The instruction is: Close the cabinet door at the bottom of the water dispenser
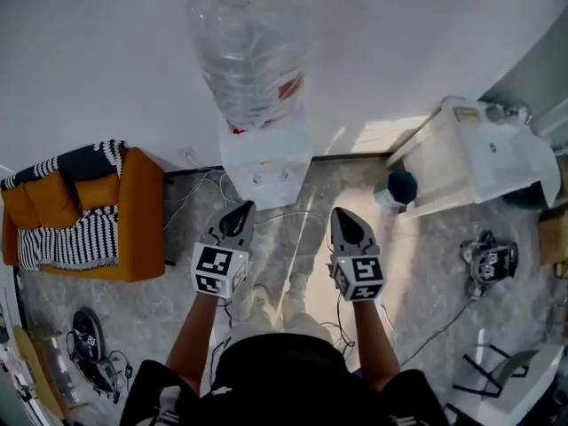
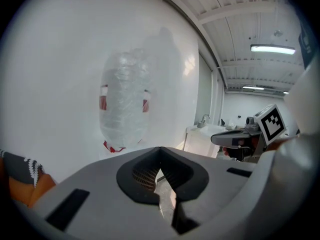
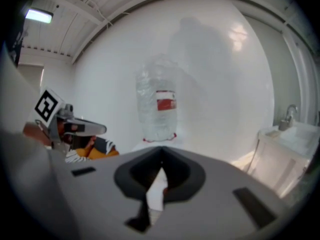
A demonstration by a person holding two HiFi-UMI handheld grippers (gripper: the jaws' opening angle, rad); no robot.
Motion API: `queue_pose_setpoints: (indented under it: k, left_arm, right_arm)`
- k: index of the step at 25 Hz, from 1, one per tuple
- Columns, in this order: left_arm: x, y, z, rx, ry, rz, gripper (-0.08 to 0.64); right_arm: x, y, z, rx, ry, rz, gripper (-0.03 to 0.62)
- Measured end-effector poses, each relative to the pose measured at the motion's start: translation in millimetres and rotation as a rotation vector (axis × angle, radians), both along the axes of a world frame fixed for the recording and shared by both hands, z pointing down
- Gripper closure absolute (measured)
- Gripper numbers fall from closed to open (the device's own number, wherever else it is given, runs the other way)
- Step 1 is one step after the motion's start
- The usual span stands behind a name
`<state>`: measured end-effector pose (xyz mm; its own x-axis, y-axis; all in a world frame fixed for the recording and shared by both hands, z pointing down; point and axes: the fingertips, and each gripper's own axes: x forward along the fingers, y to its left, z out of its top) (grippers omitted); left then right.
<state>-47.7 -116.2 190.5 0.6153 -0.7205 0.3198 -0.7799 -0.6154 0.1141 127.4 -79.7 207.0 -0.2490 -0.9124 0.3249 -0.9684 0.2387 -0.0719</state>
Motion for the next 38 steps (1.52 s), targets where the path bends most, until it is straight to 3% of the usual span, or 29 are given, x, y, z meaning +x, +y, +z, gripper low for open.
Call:
queue_pose_setpoints:
  k: [20,28,38]
  left_arm:
    - [-16,17,-112,0.225,0.042,-0.042,0.548]
    - [-14,23,-137,0.292,0.047,-0.054,0.548]
    - [-11,22,-150,0.320,0.041,-0.049,0.548]
  right_arm:
    - [-8,2,-124,0.241,0.050,-0.039,0.558]
    - [-6,6,-144,0.295,0.052,-0.037,0.558]
    - [-6,3,-155,0.320,0.041,-0.039,0.558]
